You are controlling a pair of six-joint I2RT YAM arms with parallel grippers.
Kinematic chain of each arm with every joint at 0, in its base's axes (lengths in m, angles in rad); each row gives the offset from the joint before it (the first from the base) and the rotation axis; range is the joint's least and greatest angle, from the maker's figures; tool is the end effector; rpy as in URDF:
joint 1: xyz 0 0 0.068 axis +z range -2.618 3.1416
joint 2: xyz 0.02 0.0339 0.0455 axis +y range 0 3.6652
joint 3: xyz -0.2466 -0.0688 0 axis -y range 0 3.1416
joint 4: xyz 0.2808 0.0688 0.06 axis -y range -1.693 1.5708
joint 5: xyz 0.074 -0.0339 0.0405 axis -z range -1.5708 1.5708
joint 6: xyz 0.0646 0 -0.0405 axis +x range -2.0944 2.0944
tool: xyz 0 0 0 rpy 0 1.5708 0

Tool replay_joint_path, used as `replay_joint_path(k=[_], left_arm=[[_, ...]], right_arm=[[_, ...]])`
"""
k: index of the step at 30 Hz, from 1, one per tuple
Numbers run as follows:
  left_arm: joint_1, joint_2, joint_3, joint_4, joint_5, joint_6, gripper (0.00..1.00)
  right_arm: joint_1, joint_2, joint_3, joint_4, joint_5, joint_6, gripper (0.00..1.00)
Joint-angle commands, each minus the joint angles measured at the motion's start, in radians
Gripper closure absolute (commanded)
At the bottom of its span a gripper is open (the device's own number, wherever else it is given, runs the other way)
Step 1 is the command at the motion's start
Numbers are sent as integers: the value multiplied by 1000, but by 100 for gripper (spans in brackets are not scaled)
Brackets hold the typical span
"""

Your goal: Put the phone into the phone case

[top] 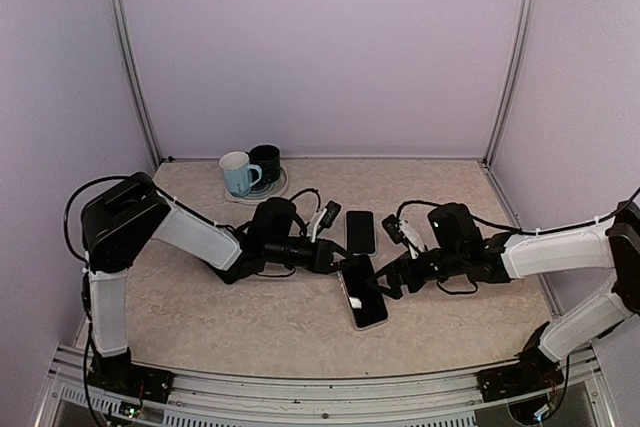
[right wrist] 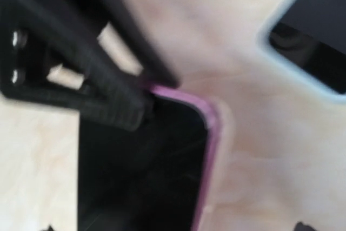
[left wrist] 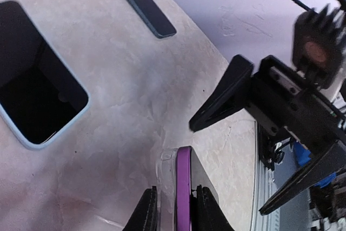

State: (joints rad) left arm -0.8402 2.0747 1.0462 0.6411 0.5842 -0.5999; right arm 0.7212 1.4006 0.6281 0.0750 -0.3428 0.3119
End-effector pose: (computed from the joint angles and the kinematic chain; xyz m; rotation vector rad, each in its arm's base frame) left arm 0.2763 -0.3618 0.0716 0.6957 2.1027 -1.4528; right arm 0.2294 0.2306 0.1169 -0.6739 2.2979 0.9094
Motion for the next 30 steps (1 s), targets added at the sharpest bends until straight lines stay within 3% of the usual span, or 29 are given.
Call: replay_joint_path(k=[1,4,8,12,16,19,21,30], left_arm=[[-41,-114,-46,-97,-58,384,100],[-58,-146,-65,-118,-81,501,100],[-64,-156,-79,-116,-68,551,100],[-77,-150,-79,-111,-83,565,100],[-77,-155,-99,-76,-82,554,100],[-81,-174,-115,-53,-79,552,100],[-84,-187,-121,-40,-79,552,100],[-110,-241,-136,34,-92,527,100]], right_arm=[[-9,30,-115,246,-224,-124,4],[-8,58,-164,389,-277,-167,6],[-8,128,-140,416,-311,-206,14],[-8,212,-124,445,-384,-222,45],[-8,182,-179,561,-430,-192,70],[-8,154,-175,554,-425,-194,95],[-8,134,-156,516,-412,-208,100],[-7,3,-135,470,-346,-218,100]])
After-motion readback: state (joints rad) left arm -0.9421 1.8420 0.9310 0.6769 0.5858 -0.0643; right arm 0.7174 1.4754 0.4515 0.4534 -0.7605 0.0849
